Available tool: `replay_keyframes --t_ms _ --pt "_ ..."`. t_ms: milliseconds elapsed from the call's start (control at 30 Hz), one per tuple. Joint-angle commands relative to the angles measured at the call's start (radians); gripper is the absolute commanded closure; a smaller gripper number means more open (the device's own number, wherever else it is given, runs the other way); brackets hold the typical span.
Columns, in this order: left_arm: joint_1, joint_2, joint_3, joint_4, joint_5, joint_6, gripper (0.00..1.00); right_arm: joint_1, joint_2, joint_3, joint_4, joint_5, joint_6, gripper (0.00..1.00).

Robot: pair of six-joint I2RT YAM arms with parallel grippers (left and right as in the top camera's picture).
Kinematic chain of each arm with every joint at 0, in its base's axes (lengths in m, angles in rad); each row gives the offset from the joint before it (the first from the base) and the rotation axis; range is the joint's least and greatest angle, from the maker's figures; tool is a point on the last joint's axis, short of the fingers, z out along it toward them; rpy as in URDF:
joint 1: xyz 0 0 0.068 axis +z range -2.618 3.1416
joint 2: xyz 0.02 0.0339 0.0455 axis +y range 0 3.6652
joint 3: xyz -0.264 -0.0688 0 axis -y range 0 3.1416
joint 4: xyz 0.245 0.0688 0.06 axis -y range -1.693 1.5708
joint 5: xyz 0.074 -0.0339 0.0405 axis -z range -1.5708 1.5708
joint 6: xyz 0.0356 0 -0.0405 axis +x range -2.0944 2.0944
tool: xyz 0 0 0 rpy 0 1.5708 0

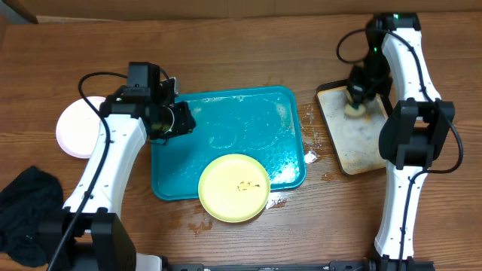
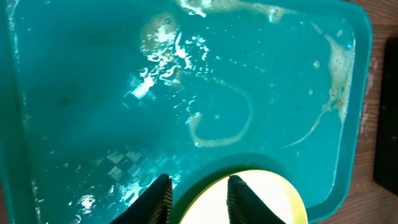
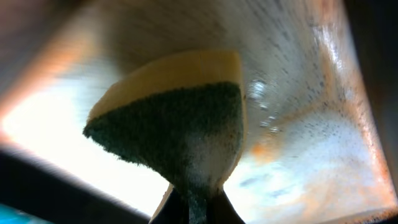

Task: Clean dirty plates on tray and stack at the side
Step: 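Release the plate and move the left gripper to the yellow plate, then grip the yellow plate rim and slide it to the tray center, left gripper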

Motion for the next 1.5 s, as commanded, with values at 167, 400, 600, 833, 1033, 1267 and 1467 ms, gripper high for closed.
replay_keyframes --t_ms 167,400,600,833,1033,1267,1467 --pt "-0.032 -0.016 0.011 0.006 -0.003 0.008 0.67 0.029 -0.008 -0.164 0.05 0.006 -0.024 0.96" --pt "-0.036 -0.016 0.012 0.009 0.007 0.021 0.96 0.027 -0.026 -0.167 0.056 0.006 -0.026 0.96" --pt "-0.041 -0.016 0.022 0.017 0.04 0.092 0.91 0.01 -0.111 -0.13 0.046 0.006 -0.024 0.96" --pt "-0.047 -0.016 0.023 -0.029 0.034 0.177 0.75 0.007 -0.16 -0.095 -0.005 0.008 -0.025 0.96" --pt "-0.051 -0.015 0.018 -0.151 0.063 0.282 0.79 0.007 -0.16 -0.095 -0.011 0.008 -0.025 0.96" --pt "-0.144 -0.015 -0.048 -0.218 -0.021 0.281 0.76 0.002 -0.16 -0.095 -0.011 0.007 -0.025 0.96" --pt "-0.23 -0.015 -0.184 -0.173 -0.142 0.182 0.69 0.002 -0.16 -0.095 -0.011 0.007 -0.028 0.96"
